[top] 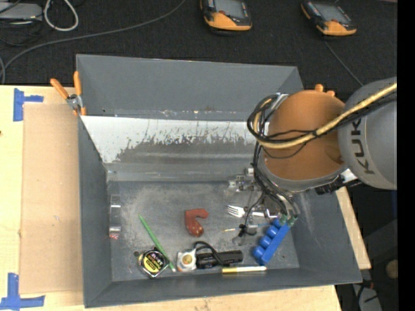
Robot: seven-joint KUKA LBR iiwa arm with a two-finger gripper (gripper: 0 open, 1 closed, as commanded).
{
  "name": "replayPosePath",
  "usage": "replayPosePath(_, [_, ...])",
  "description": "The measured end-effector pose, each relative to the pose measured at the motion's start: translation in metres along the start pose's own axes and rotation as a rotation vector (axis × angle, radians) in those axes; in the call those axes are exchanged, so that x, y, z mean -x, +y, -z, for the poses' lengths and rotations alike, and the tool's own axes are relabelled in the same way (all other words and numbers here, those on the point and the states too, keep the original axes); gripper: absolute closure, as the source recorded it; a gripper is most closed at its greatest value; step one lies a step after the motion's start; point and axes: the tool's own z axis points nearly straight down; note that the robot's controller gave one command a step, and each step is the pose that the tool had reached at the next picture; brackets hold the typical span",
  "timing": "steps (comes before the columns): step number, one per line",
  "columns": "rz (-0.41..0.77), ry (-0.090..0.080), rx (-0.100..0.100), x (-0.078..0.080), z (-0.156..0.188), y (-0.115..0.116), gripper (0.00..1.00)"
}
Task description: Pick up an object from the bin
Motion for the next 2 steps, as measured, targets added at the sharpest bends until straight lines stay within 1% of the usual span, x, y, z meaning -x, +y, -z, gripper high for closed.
replayPosePath(1, [-0.002, -0.008, 0.0, 0.002, 0.004, 0.0, 0.0])
replayPosePath(2, [0.098, -0.01, 0.0, -0.016, -0.067, -0.004, 0.0])
